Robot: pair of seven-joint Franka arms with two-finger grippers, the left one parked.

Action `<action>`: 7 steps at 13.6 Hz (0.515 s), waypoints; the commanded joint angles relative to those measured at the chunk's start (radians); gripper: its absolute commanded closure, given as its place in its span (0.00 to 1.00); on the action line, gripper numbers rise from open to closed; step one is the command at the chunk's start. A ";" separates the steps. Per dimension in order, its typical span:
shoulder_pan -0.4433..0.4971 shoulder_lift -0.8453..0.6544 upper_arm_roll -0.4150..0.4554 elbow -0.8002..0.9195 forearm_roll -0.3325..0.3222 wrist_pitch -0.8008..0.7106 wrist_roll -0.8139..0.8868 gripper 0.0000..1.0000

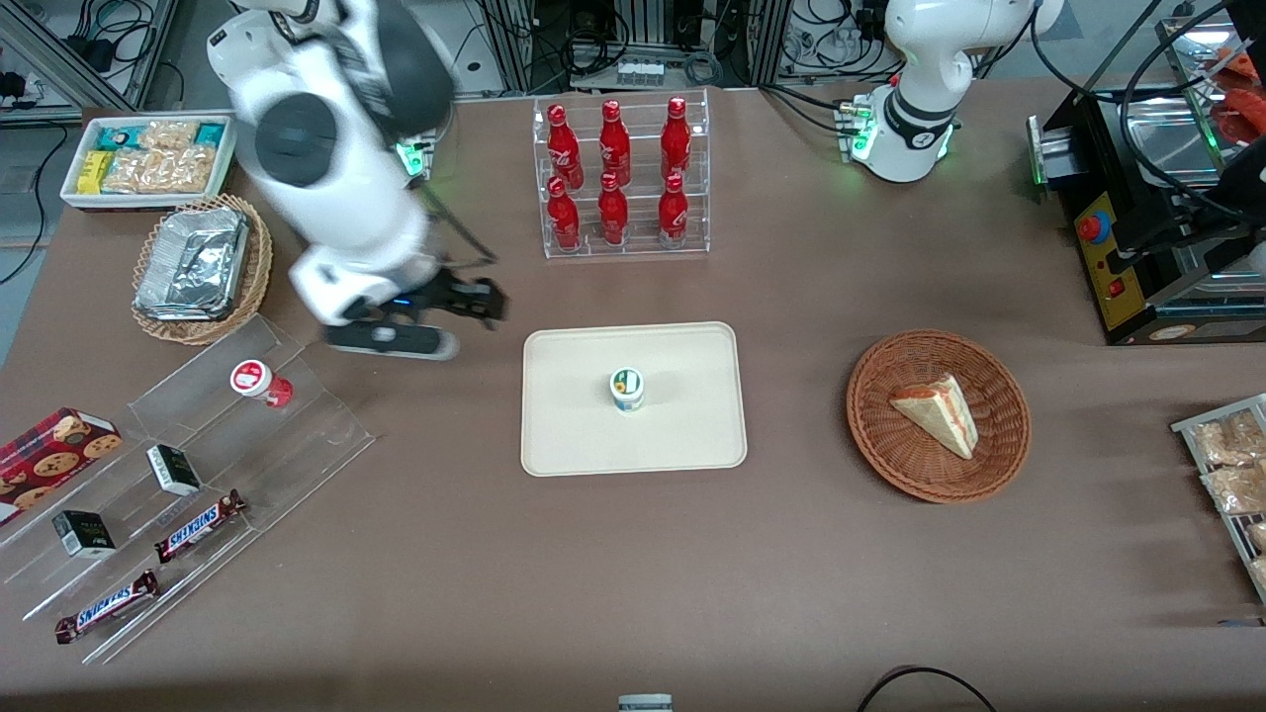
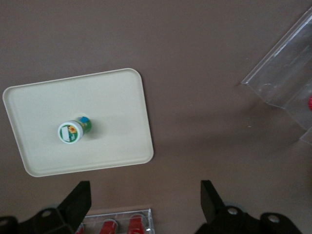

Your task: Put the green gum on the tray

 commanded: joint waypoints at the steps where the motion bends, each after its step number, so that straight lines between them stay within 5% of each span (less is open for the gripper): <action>1: -0.137 -0.086 0.007 -0.026 0.009 -0.097 -0.175 0.00; 7: -0.418 -0.128 0.007 0.007 -0.006 -0.214 -0.479 0.00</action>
